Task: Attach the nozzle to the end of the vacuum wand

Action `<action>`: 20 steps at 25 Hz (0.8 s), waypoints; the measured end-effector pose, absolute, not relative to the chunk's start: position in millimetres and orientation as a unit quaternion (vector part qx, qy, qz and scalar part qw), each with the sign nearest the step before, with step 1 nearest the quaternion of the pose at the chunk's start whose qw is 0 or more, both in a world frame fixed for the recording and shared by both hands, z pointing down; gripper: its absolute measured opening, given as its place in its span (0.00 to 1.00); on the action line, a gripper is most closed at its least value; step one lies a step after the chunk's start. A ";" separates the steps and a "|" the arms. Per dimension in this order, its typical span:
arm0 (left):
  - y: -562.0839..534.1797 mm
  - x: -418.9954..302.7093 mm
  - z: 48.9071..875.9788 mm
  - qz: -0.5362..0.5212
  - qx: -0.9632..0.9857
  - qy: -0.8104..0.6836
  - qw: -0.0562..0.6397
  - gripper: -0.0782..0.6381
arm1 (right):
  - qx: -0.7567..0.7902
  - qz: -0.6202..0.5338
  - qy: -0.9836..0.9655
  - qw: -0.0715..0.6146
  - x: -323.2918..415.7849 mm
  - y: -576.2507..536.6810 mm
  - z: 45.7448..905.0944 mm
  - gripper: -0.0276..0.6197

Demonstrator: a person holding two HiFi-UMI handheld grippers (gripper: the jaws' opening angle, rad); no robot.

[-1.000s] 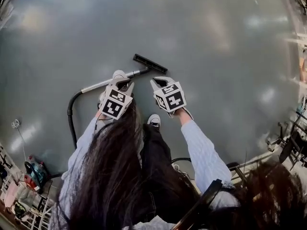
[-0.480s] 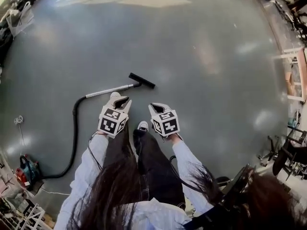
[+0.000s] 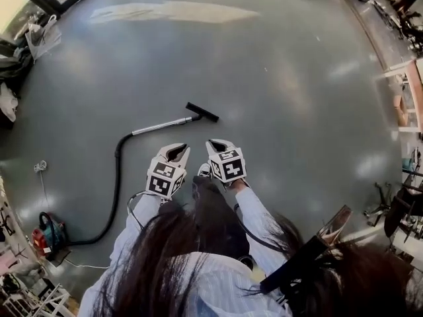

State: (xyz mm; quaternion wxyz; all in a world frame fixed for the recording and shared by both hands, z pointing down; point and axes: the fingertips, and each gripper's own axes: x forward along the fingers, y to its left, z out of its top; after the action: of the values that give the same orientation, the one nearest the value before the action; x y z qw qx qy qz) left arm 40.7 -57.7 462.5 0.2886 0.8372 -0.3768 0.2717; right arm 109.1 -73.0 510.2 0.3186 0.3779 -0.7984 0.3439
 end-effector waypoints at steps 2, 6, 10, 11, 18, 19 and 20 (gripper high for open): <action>-49.8 32.4 450.5 0.262 0.837 -0.385 0.287 0.15 | 0.379 0.337 -0.802 0.315 97.7 -65.6 499.6 0.06; -27.8 6.1 424.2 0.238 0.841 -0.401 0.273 0.14 | 0.387 0.326 -0.804 0.312 73.3 -37.5 480.1 0.06; 18.6 -40.5 413.8 0.238 0.844 -0.395 0.273 0.13 | 0.405 0.328 -0.798 0.302 35.7 9.4 464.9 0.06; 32.8 -54.7 413.4 0.239 0.845 -0.391 0.275 0.13 | 0.411 0.329 -0.796 0.298 24.2 22.3 461.2 0.06; 128.2 -135.4 408.3 0.214 0.855 -0.367 0.296 0.13 | 0.461 0.348 -0.775 0.257 -36.7 125.5 435.5 0.06; 137.7 -141.4 408.1 0.212 0.857 -0.364 0.297 0.13 | 0.467 0.356 -0.770 0.251 -41.0 139.8 434.1 0.06; 146.4 -146.4 408.2 0.210 0.859 -0.360 0.298 0.13 | 0.471 0.362 -0.765 0.248 -44.9 153.6 433.6 0.06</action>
State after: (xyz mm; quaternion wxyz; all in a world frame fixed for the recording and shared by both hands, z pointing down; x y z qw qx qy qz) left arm -146.4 146.4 408.2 0.2982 0.8585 -0.3603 0.2102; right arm -44.9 153.6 433.6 0.2485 0.4713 -0.7650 0.3618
